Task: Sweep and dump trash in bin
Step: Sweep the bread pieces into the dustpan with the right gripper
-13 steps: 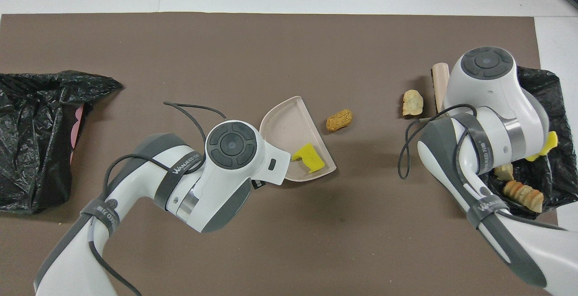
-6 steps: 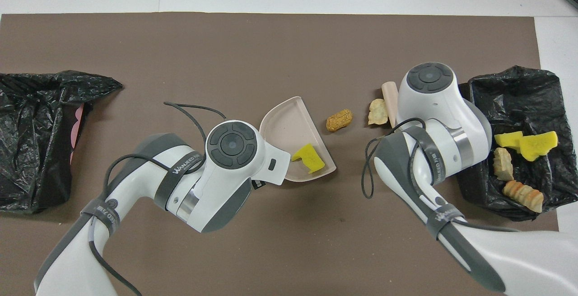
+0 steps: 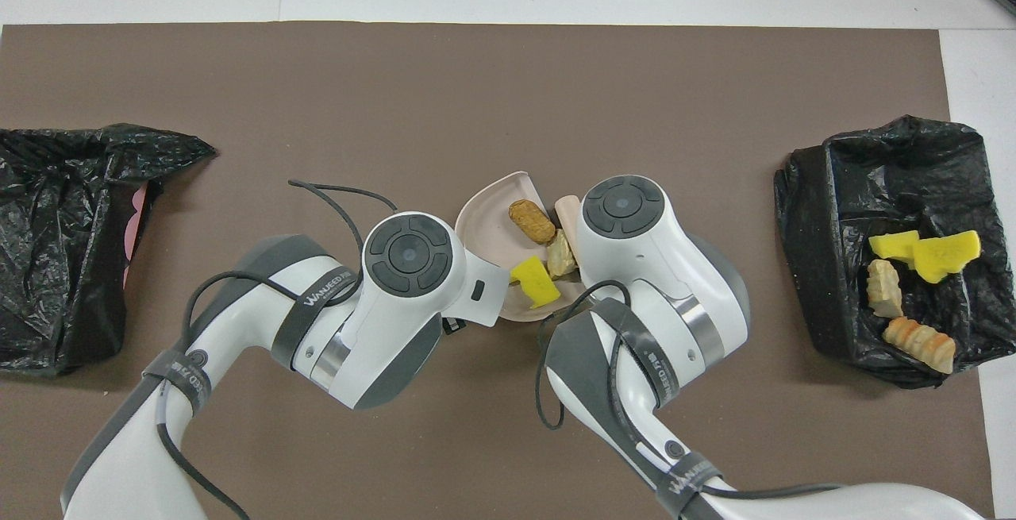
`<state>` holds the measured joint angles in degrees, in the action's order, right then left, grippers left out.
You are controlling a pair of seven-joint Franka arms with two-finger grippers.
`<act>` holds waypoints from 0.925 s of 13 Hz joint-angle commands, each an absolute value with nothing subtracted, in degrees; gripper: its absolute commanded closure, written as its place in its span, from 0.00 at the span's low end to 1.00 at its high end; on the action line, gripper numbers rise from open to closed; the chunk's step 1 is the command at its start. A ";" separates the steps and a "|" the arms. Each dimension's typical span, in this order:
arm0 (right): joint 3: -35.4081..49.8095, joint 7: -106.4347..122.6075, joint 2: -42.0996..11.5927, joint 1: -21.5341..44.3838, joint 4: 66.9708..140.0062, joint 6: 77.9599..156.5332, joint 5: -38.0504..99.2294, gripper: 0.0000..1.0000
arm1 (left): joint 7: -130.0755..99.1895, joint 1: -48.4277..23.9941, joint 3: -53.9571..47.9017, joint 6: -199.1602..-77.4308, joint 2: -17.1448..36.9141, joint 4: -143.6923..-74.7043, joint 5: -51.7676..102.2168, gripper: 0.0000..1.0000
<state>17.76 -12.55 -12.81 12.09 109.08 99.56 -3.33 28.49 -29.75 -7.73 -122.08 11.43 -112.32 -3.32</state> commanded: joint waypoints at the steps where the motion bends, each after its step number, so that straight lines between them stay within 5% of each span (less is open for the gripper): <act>1: 17.58 -7.14 -11.34 11.51 108.91 100.55 -0.70 1.00 | 28.83 -30.32 -7.29 -122.87 10.55 -113.82 -2.99 1.00; 12: 17.49 -17.55 0.34 11.60 110.99 93.34 4.21 1.00 | 46.65 -22.60 -7.38 -128.06 11.34 -113.56 6.58 1.00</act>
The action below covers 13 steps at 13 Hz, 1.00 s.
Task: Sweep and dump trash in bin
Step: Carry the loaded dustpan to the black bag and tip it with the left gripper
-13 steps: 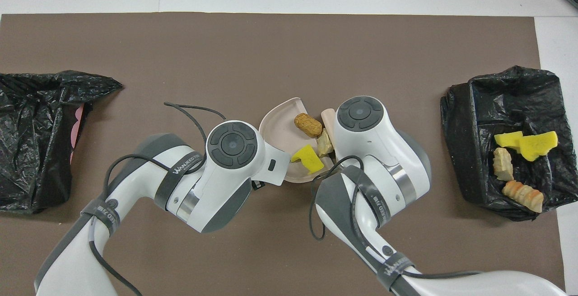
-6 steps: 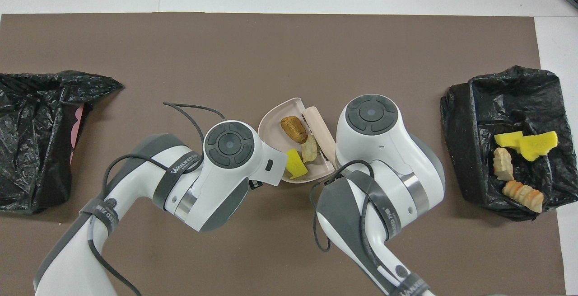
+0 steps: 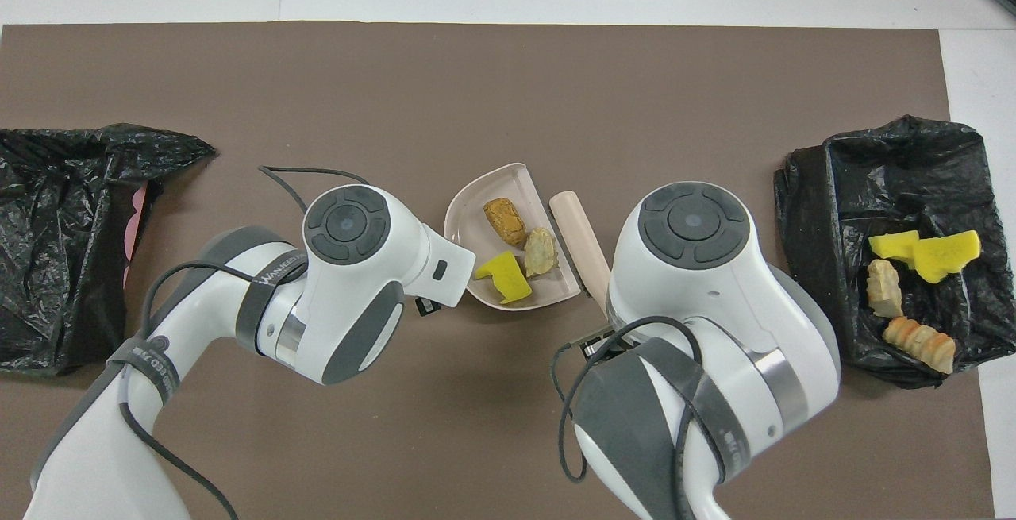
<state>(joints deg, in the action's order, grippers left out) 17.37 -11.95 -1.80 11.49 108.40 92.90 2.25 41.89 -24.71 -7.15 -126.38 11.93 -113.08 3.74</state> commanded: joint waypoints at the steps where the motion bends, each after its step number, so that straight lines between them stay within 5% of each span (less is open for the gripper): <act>1: 17.49 -19.06 1.31 12.12 112.57 94.73 6.13 1.00 | 49.02 -21.72 -7.38 -127.97 11.34 -113.21 7.64 1.00; 13: 17.58 -40.34 2.64 25.22 117.86 106.17 10.18 1.00 | 71.78 -2.48 -7.03 -106.80 10.81 -95.46 10.99 1.00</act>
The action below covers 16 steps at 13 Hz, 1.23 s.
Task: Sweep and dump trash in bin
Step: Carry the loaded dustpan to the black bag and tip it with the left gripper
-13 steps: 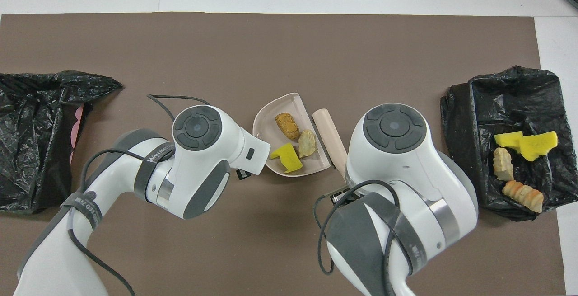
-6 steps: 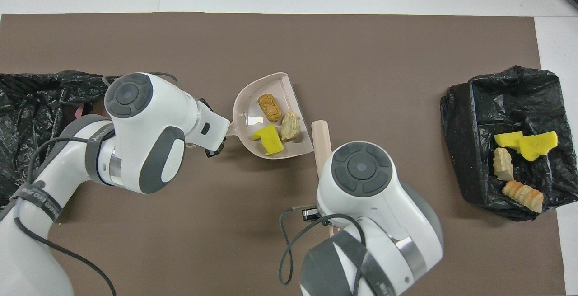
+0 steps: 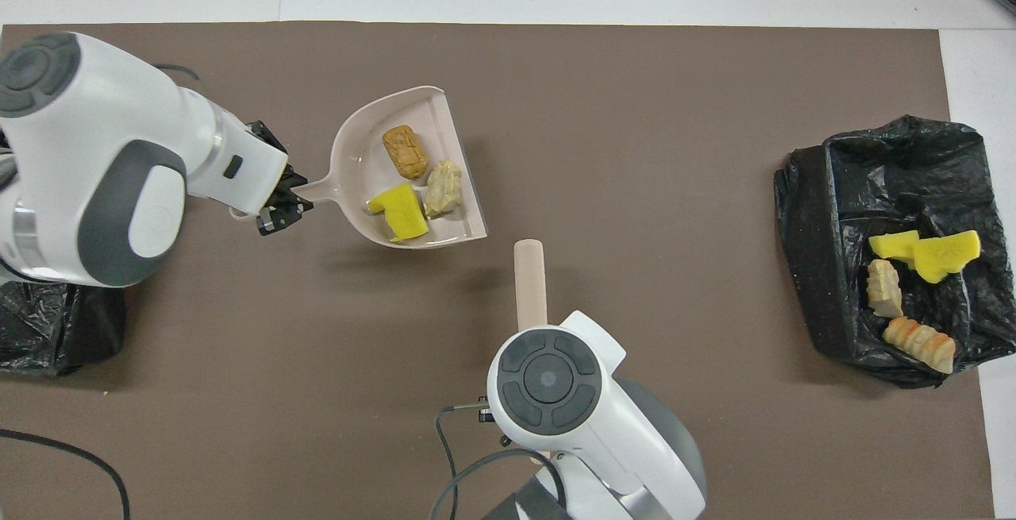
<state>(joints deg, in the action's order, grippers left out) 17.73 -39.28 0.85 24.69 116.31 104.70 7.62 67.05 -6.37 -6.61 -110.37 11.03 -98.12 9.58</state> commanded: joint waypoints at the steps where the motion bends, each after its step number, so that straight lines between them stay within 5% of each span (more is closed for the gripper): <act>1: 17.58 -40.95 2.64 25.31 117.86 105.91 10.72 1.00 | 75.11 0.15 -7.03 -105.22 10.90 -94.06 10.99 1.00; 4: 17.67 -44.01 2.29 29.41 118.30 105.99 12.39 1.00 | 85.56 8.58 -6.94 -102.31 11.16 -92.46 11.33 1.00; 8: 17.67 -49.55 1.50 34.43 124.44 115.90 12.39 1.00 | 96.04 18.08 -6.59 -100.47 11.25 -92.11 11.34 1.00; 16: 17.67 -48.78 2.99 38.67 133.77 122.34 12.48 1.00 | 116.88 34.09 -6.33 -98.42 15.55 -81.04 1.34 1.00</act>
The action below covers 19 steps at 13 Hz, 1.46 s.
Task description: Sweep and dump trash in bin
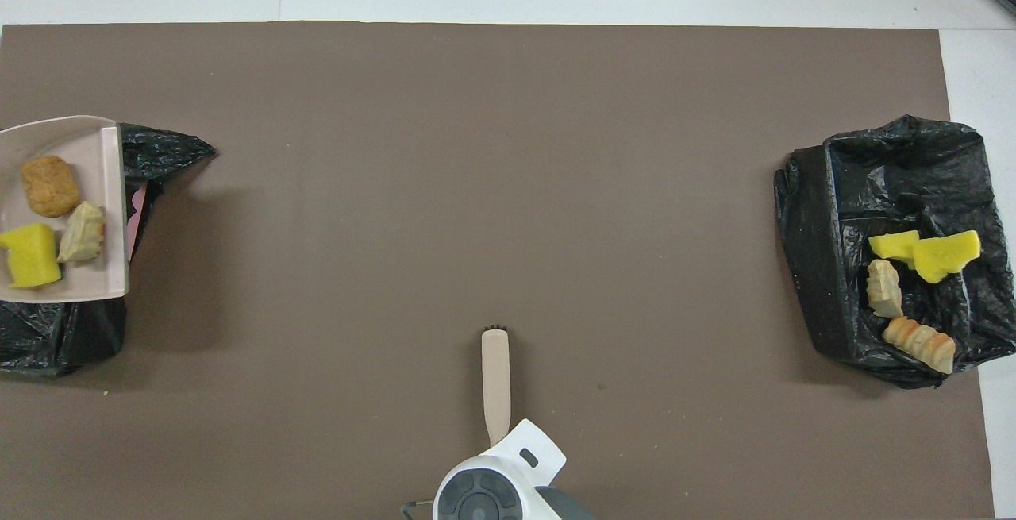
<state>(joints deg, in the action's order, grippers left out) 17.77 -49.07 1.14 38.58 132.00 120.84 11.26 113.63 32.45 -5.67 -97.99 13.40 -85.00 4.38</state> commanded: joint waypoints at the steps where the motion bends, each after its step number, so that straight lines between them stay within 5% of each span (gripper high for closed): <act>1: 17.67 -48.78 2.81 38.67 133.77 122.43 12.48 1.00 | 118.63 34.28 -5.98 -101.13 15.64 -81.04 -0.60 1.00; 4: 17.67 -48.52 1.85 38.67 133.68 122.43 13.87 0.96 | 118.48 33.23 -5.27 -110.79 15.64 -82.26 -12.25 1.00; 6: 17.58 -48.69 1.41 38.41 133.33 122.34 15.82 0.78 | 117.95 32.26 -5.36 -114.42 14.94 -85.15 -18.26 1.00; 7: 17.58 -48.00 1.15 38.23 133.16 122.43 15.82 0.62 | 117.43 31.04 -5.27 -114.43 14.77 -85.69 -19.85 1.00; 11: 17.32 -48.16 0.62 37.27 132.02 122.08 15.82 0.38 | 103.66 24.63 -5.36 -115.48 9.77 -94.63 -38.27 1.00; 17: 17.05 -47.73 1.40 23.58 124.11 120.85 14.51 0.02 | 101.78 23.12 -5.36 -115.58 2.74 -96.42 -48.16 1.00; 19: 16.79 -47.81 1.49 19.88 121.74 121.02 12.24 0.00 | 101.69 22.94 -5.88 -114.88 0.71 -96.42 -48.08 1.00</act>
<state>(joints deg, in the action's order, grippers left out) 16.50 -48.64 1.14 22.94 123.64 121.47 13.85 102.11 23.02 -5.71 -113.98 4.21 -93.67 -46.82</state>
